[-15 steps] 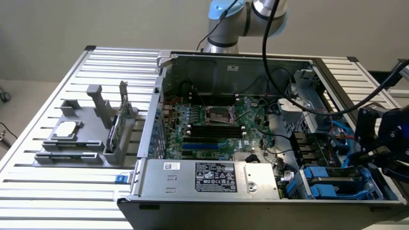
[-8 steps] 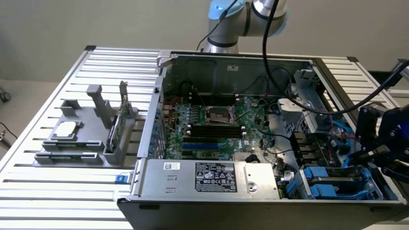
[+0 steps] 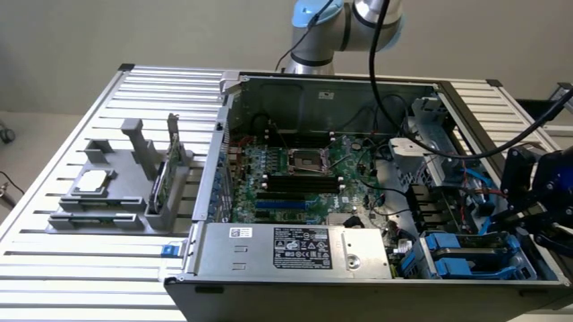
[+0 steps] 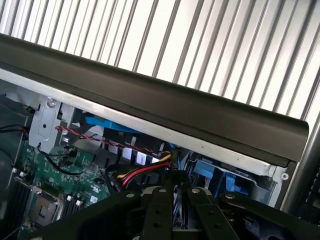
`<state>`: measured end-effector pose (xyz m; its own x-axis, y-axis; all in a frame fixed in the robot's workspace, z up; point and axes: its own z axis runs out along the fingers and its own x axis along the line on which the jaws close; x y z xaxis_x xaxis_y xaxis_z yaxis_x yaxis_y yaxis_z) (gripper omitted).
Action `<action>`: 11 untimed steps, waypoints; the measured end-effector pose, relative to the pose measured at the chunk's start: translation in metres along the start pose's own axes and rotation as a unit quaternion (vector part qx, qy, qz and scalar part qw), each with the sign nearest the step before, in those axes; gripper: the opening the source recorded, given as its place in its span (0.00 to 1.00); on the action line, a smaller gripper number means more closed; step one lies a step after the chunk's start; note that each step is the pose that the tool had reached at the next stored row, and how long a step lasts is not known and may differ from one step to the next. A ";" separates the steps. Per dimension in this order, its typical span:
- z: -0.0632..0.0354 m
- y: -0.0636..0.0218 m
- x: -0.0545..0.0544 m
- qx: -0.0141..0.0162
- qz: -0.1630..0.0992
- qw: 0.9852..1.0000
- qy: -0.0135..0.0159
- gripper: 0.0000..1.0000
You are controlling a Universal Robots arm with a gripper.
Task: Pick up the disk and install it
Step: 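Insert the first disk wire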
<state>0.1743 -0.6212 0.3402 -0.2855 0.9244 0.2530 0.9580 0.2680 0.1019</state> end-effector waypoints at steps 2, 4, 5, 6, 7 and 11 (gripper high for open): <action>-0.0001 -0.0012 0.000 -0.001 0.006 1.000 -0.001 0.16; -0.0001 -0.0045 0.001 -0.001 0.008 1.000 -0.001 0.16; -0.0002 -0.0067 0.002 -0.001 0.008 1.000 -0.001 0.16; -0.0003 -0.0088 0.003 -0.001 0.008 1.000 -0.001 0.16; -0.0003 -0.0103 0.003 0.000 0.009 1.000 0.000 0.16; -0.0004 -0.0135 0.004 0.000 0.010 1.000 0.000 0.16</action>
<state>0.1603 -0.6212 0.3402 -0.2656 0.9300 0.2542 0.9637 0.2487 0.0970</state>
